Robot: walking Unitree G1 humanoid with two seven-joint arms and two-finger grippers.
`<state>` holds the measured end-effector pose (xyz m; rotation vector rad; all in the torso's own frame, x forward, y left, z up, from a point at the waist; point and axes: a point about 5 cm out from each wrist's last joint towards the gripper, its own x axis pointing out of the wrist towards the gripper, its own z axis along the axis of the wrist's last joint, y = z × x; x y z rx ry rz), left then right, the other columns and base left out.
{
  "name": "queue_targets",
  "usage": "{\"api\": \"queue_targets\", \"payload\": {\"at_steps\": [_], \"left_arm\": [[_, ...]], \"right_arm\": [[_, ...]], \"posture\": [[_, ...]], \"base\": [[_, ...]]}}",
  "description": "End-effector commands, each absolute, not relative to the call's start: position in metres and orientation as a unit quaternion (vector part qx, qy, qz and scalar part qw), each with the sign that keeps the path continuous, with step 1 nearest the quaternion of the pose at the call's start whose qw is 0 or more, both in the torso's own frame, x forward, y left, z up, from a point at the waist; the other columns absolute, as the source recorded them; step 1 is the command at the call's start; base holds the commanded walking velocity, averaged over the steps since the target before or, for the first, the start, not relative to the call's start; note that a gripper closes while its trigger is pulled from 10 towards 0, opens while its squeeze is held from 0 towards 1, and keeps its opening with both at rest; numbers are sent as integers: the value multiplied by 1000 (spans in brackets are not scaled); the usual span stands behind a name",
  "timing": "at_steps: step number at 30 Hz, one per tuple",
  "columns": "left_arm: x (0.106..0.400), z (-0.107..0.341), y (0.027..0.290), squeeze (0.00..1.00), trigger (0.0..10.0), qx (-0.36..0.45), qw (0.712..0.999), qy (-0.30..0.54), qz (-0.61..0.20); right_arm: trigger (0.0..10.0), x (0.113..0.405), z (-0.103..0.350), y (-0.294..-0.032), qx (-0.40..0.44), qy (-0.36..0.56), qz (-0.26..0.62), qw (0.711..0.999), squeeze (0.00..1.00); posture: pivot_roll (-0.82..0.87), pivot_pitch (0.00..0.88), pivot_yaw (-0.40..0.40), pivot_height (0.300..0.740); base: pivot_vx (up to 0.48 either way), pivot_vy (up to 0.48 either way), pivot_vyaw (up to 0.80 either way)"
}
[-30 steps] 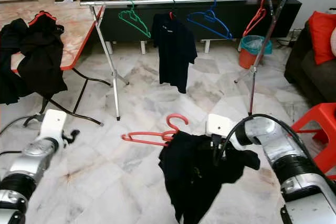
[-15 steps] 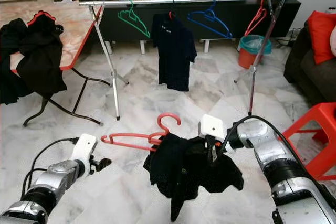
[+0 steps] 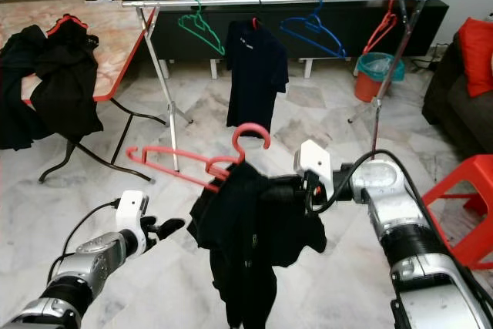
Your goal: Hang hanger
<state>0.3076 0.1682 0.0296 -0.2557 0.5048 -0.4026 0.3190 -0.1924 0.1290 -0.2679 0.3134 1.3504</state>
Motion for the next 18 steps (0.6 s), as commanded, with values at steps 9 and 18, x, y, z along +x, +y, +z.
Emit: {"api": "queue_targets", "payload": {"at_steps": [9, 18], "left_arm": [[301, 39, 160, 0, 10000, -138, 927, 199, -288], [282, 32, 160, 0, 10000, -65, 902, 216, -369]], "right_arm": [[0, 323, 143, -189, -128, 126, 633, 753, 0], [0, 324, 144, -191, -140, 145, 645, 737, 0]], "posture": [[-39, 0, 1, 740], [-33, 5, -5, 740]], "base": [[0, 0, 0], [0, 0, 0]]}}
